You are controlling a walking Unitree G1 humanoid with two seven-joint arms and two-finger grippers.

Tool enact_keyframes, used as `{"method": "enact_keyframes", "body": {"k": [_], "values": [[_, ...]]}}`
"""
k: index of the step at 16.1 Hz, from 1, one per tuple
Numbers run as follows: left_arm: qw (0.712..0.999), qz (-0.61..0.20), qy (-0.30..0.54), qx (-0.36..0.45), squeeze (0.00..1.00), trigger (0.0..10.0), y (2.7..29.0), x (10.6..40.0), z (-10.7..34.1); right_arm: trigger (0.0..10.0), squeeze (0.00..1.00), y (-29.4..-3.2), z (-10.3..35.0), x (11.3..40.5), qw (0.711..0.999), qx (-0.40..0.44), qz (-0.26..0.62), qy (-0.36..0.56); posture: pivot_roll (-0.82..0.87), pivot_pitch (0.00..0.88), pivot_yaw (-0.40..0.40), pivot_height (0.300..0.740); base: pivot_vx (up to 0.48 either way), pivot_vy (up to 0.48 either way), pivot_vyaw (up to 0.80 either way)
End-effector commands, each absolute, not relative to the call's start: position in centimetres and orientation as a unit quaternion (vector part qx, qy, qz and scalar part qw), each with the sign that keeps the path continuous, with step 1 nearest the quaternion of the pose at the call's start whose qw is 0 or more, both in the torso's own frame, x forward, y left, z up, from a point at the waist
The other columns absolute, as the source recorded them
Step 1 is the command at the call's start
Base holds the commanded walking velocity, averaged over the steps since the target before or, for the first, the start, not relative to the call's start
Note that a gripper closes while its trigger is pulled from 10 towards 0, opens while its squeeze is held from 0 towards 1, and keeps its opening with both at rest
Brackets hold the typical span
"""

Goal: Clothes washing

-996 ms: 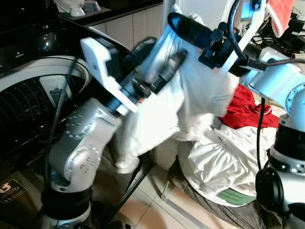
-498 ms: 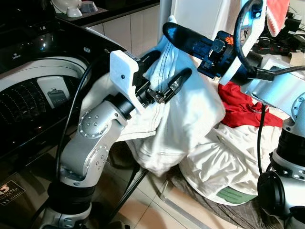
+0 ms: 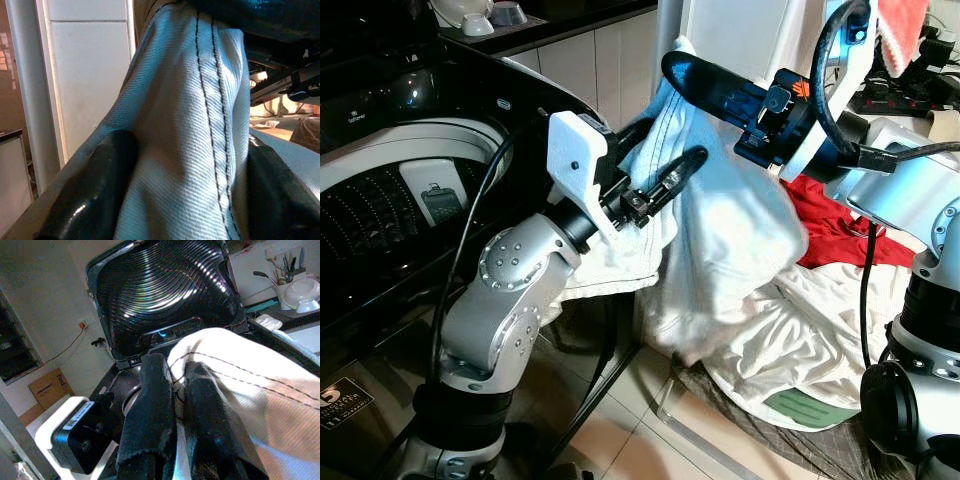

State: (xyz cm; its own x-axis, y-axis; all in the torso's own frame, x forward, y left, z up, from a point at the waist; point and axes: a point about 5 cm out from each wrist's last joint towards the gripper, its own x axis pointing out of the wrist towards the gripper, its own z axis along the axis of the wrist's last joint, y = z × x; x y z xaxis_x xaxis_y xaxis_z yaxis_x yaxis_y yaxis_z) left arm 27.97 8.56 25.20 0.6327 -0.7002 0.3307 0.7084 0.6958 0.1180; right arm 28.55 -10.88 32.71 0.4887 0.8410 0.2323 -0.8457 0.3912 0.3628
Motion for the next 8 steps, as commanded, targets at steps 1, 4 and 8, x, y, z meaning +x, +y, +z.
{"method": "enact_keyframes", "body": {"k": [1,4,8], "values": [[0.91,-0.381,-0.16,-0.006,0.0,0.0,8.97,28.29,24.57,0.0,0.0,-10.93,33.89,27.52,0.824,0.215,0.522,-0.041,-0.03,0.0,-0.008,0.74,0.0,0.0,0.0],[0.908,-0.388,-0.159,-0.006,0.0,0.0,8.91,28.24,24.57,0.0,0.0,-10.91,33.79,27.44,0.826,0.209,0.521,-0.04,-0.03,0.0,-0.003,0.74,0.0,0.0,0.0],[0.91,-0.382,-0.162,-0.013,0.0,0.0,9.09,28.47,24.81,0.0,0.0,-10.91,33.65,27.46,0.83,0.206,0.516,-0.04,-0.03,0.0,0.001,0.74,0.0,0.0,0.0]]}}
